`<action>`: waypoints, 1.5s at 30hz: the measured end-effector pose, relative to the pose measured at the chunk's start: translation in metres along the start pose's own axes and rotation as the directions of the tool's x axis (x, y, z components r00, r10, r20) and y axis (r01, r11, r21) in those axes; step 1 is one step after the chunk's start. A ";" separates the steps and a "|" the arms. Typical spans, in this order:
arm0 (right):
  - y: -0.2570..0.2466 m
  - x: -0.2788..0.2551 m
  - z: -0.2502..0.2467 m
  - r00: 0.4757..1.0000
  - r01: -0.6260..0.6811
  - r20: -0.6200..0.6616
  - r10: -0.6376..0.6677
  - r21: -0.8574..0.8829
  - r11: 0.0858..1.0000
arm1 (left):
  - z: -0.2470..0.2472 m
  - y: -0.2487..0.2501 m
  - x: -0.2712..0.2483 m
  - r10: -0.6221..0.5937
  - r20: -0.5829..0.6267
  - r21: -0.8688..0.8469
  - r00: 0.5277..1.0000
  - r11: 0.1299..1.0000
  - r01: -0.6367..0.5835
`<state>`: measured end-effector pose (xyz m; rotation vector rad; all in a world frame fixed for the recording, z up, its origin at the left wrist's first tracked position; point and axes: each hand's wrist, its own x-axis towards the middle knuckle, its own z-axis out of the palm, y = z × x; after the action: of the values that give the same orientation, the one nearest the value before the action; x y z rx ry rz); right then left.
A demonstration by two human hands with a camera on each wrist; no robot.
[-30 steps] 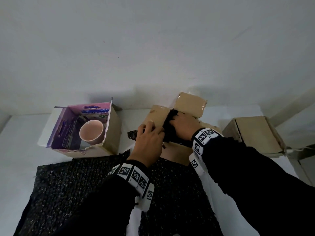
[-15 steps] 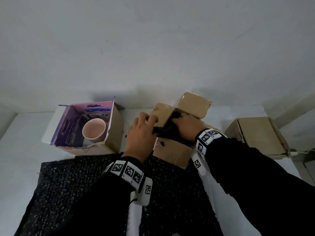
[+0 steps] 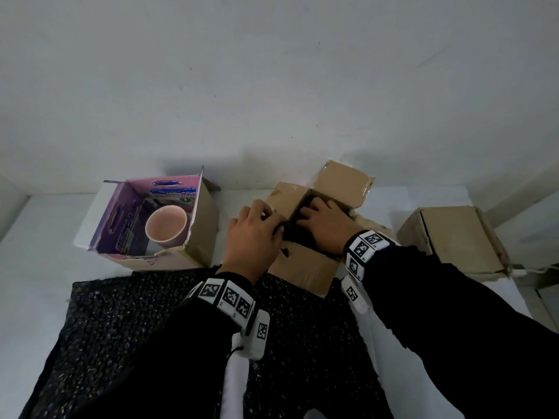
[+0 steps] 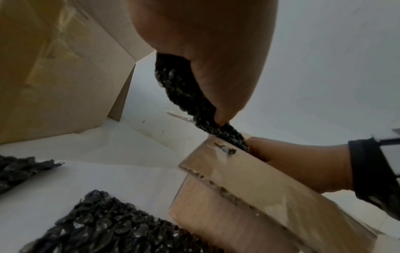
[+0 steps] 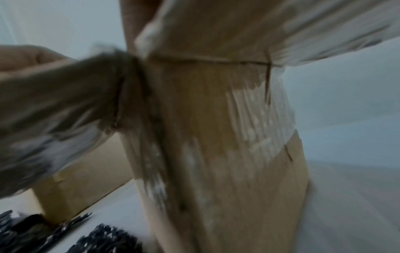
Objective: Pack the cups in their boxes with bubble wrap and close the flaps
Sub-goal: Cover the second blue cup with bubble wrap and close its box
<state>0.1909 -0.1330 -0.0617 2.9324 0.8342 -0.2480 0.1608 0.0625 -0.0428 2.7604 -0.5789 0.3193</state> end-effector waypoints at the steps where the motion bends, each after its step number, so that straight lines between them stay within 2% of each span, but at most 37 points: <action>1: -0.001 0.001 -0.002 1.000 -0.006 0.008 0.006 0.002 1.000 | -0.001 0.002 -0.001 0.006 0.008 -0.021 1.000 1.000 -0.006; 3: 0.001 0.002 -0.004 1.000 -0.015 0.019 0.013 0.099 0.995 | -0.004 0.007 -0.001 0.024 0.031 -0.076 0.999 0.997 -0.022; 4: 0.002 0.001 -0.005 1.000 -0.025 0.008 0.023 0.222 0.975 | -0.006 0.009 -0.001 0.023 0.039 -0.114 0.999 0.993 -0.018; 6: 0.010 -0.003 -0.004 0.997 -0.013 -0.066 0.051 0.488 0.873 | -0.008 0.010 0.000 0.018 0.024 -0.186 1.000 0.982 -0.013; 7: 0.015 -0.005 -0.003 0.991 0.009 -0.114 0.065 0.558 0.830 | -0.008 0.010 0.001 0.024 0.010 -0.205 1.000 0.978 -0.022; 10: 0.018 -0.010 -0.006 0.965 0.025 -0.217 0.148 0.637 0.770 | -0.003 0.008 0.003 0.060 -0.008 -0.223 0.998 0.973 -0.060; 12: 0.013 -0.009 -0.010 0.930 0.022 -0.260 0.258 0.743 0.669 | 0.001 0.009 0.002 0.113 0.000 -0.160 0.994 0.981 -0.112; 14: 0.009 -0.007 -0.014 0.931 0.006 -0.211 0.297 0.823 0.567 | 0.005 0.010 0.003 0.141 0.008 -0.043 0.990 0.989 -0.140; 16: 0.007 -0.006 -0.016 0.983 -0.051 -0.041 0.181 0.877 0.477 | 0.007 0.009 0.004 0.095 0.002 0.004 0.995 0.995 -0.095; 18: 0.007 -0.008 -0.018 0.994 -0.111 0.098 0.052 0.851 0.514 | 0.005 0.007 0.006 0.034 0.008 0.004 0.999 0.999 -0.034; 19: 0.008 -0.008 -0.017 0.994 -0.105 0.099 0.041 0.824 0.557 | 0.005 0.005 0.007 0.025 0.017 -0.007 1.000 1.000 -0.025; 22: 0.010 -0.007 -0.010 0.988 -0.084 -0.023 0.156 0.759 0.646 | 0.002 0.004 0.005 0.104 0.053 -0.004 0.993 0.995 -0.104; 26: 0.006 -0.002 -0.002 0.933 -0.019 -0.221 0.283 0.758 0.653 | -0.003 0.003 0.002 0.207 0.083 0.055 0.975 0.976 -0.212; 29: 0.001 0.001 0.003 0.904 0.077 -0.353 0.242 0.690 0.720 | -0.003 0.001 -0.002 0.243 0.157 0.132 0.957 0.955 -0.264; 31: 0.000 0.002 0.007 0.932 0.087 -0.335 0.141 0.581 0.809 | -0.002 0.001 -0.005 0.245 0.199 0.127 0.949 0.954 -0.273; 33: 0.001 0.000 0.007 0.963 0.024 -0.253 0.096 0.434 0.901 | -0.002 0.002 -0.007 0.242 0.199 0.097 0.950 0.959 -0.265; 36: 0.002 -0.003 0.001 0.989 -0.023 -0.137 0.061 0.260 0.965 | -0.004 0.000 -0.003 0.245 0.194 0.106 0.950 0.957 -0.268; 40: 0.000 0.000 -0.001 0.999 -0.006 -0.048 0.015 0.169 0.986 | -0.006 -0.001 0.003 0.236 0.254 0.172 0.938 0.943 -0.284; 42: 0.003 -0.002 0.005 0.995 -0.018 -0.088 0.046 0.296 0.955 | -0.005 -0.002 0.005 0.254 0.247 0.178 0.935 0.937 -0.302; 45: 0.008 -0.011 0.006 0.966 -0.014 -0.197 0.167 0.603 0.798 | -0.007 -0.005 0.012 0.295 0.288 0.189 0.911 0.915 -0.356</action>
<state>0.1847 -0.1467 -0.0654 3.6545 0.7398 -0.1709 0.1728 0.0649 -0.0344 2.9492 -1.1488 0.1093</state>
